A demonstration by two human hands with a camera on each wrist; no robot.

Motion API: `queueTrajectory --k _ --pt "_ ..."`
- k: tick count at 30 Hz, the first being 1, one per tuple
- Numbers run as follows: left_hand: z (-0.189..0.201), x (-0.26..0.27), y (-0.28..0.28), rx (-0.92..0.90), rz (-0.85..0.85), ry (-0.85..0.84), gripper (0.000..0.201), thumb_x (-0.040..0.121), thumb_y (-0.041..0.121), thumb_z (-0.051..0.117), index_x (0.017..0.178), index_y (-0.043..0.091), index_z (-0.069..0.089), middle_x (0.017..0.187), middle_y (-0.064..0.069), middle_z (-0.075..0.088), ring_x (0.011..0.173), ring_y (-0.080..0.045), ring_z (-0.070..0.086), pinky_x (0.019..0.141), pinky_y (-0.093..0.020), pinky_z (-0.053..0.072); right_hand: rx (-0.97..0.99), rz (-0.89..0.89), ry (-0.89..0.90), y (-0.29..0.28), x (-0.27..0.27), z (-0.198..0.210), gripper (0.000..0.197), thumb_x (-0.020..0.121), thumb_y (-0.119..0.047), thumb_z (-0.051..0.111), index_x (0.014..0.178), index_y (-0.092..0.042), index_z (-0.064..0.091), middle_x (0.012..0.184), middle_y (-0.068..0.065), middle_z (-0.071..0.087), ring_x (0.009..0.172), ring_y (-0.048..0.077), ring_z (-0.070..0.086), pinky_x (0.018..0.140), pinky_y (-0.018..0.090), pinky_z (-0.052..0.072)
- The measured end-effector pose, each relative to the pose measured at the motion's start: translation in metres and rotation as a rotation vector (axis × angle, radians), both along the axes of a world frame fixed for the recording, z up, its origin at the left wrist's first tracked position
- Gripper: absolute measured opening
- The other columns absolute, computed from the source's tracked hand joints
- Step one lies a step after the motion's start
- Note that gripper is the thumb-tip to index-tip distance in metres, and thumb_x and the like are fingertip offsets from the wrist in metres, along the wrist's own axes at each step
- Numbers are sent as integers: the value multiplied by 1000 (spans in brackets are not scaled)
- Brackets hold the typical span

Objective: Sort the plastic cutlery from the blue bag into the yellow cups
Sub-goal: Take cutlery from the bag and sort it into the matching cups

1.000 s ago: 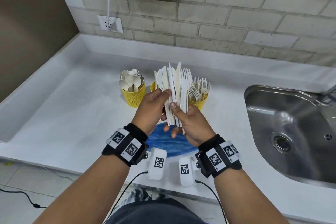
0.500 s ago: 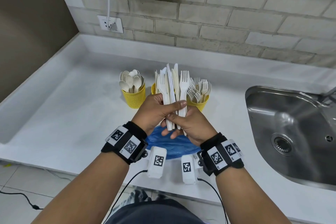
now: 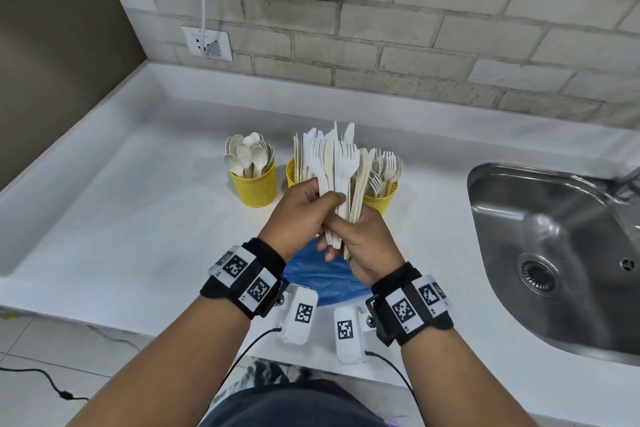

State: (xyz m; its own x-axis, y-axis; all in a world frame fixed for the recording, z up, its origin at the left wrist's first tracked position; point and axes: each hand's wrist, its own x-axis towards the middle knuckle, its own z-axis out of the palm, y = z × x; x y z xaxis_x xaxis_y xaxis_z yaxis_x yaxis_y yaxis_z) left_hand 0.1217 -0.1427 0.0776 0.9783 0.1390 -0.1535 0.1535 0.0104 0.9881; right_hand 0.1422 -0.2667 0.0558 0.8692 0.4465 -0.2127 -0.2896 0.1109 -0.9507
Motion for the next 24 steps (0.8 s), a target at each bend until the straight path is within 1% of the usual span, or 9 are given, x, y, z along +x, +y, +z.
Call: queueTrajectory --k 3,5,8,11,13,15,17,21,24 --pt "0 1 -2 -3 38 23 18 101 9 53 106 -7 59 64 -5 64 40 -23 47 40 -27 39 33 -6 -16 0 -1 1 18 99 -15 66 113 -4 66 76 16 62 54 23 61 39 24 44" --pt "0 2 -3 12 83 22 12 99 8 52 96 -3 56 65 -2 56 44 -14 50 39 -25 39 11 -3 -56 2 -2 -2 24 102 -19 63 121 -5 61 75 13 63 53 24 61 36 23 42" --pt "1 3 -5 7 61 -19 11 98 22 61 101 11 65 83 -3 72 58 -12 65 45 -22 46 -74 9 -136 6 -2 -7 30 105 -20 56 130 -5 50 63 8 59 45 25 56 37 25 40" --pt "-1 4 -6 48 34 -44 21 94 35 72 108 19 72 95 -3 79 65 -16 72 47 -22 50 -150 1 -158 8 -3 -11 20 104 -15 50 123 -6 50 53 10 54 40 24 51 39 28 38" --pt "-4 7 -6 65 58 -30 25 94 36 71 107 15 73 94 -8 78 71 -24 74 48 -33 53 -143 -9 -155 8 -4 -10 27 103 -18 51 128 -10 49 54 6 54 42 25 52 38 26 37" --pt "-6 10 -6 70 118 -17 42 88 44 69 106 6 69 96 -19 75 84 -37 74 65 -51 60 -111 -13 -137 6 -5 -8 33 102 -23 53 134 -14 48 59 4 54 43 24 50 37 22 34" --pt "-8 11 -6 69 164 -10 55 82 49 66 105 -1 66 99 -25 72 90 -35 73 82 -51 58 -81 -21 -110 4 -6 -5 27 104 -22 53 131 -17 51 64 7 51 43 21 46 37 19 29" --pt "-10 11 -5 105 160 -29 22 95 31 64 105 13 74 96 -2 79 94 -18 74 88 -42 57 -15 -62 7 1 -6 -3 23 101 -28 44 110 -10 54 58 10 47 38 21 39 39 19 20" --pt "-13 10 -3 153 129 -48 15 93 24 69 106 19 74 97 6 79 93 -12 74 85 -35 59 4 -93 117 1 -7 -1 39 106 -31 28 97 -6 56 50 10 44 34 17 37 37 19 17"
